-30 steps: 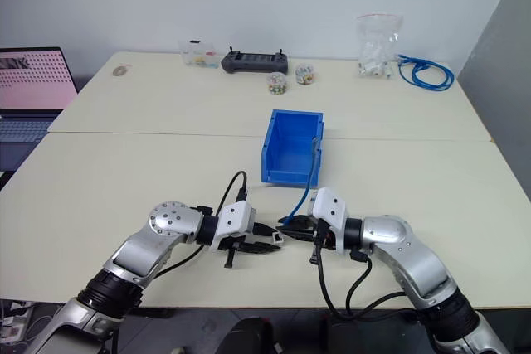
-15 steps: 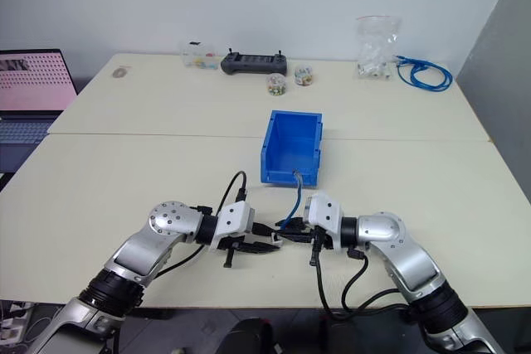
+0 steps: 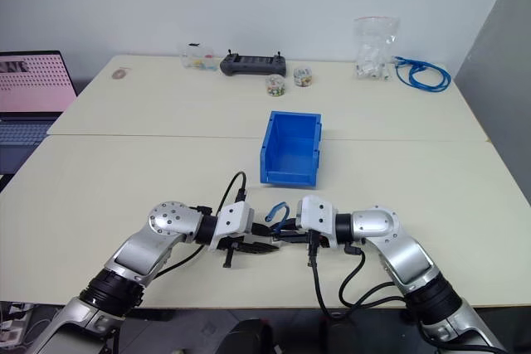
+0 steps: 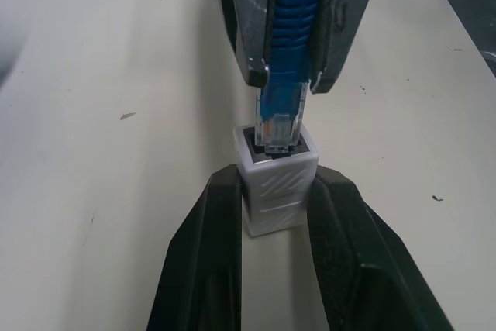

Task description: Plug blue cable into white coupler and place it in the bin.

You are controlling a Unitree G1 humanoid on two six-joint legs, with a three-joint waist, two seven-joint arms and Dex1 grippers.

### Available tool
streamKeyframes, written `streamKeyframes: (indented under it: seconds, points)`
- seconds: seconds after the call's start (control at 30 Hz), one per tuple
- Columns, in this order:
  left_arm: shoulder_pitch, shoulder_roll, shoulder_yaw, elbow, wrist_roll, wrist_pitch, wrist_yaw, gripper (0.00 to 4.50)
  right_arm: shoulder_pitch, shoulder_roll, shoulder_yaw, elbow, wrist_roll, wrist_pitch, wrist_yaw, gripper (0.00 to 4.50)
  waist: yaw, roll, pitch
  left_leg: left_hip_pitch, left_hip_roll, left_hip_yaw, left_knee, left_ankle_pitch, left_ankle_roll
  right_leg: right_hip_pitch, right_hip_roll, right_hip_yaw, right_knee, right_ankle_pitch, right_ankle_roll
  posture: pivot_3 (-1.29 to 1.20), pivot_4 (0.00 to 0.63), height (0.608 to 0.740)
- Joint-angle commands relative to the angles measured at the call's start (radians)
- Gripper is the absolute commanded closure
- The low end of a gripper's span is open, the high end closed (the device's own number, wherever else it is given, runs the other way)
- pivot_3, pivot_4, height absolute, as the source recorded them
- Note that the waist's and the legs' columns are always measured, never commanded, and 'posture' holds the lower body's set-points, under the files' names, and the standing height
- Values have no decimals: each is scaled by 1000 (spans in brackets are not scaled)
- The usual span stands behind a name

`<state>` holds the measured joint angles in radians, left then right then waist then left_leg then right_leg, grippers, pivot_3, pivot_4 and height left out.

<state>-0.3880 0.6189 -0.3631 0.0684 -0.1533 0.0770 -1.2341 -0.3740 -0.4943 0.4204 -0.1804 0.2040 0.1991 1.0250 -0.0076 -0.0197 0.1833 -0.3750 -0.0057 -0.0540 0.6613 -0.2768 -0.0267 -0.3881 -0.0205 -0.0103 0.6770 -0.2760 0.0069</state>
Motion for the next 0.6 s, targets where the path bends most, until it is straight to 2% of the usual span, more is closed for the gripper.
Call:
streamKeyframes:
  seconds: [0.03, 0.43, 0.6]
  points:
    - [18, 3, -29, 35, 47, 9, -4, 3646, -20, -10, 47, 29, -29, 41, 50, 4425, 0, 0, 0, 0, 0, 0, 0, 0, 0, 0, 0, 0, 0, 0, 0, 0, 150, 740]
    - [24, 8, -30, 26, 52, 2, -5, 3647, -156, -7, 116, 73, -40, 126, 186, 4426, 0, 0, -1, 1, 0, 0, 0, 0, 0, 1, 0, 0, 1, 0, 0, 0, 150, 740]
    - [26, 7, -31, 26, 55, -5, -4, 3647, -173, 0, 115, 77, -36, 156, 198, 4427, 0, 0, -1, 1, 0, 0, 0, 0, 0, 1, 0, 0, 0, 0, 0, 0, 150, 740]
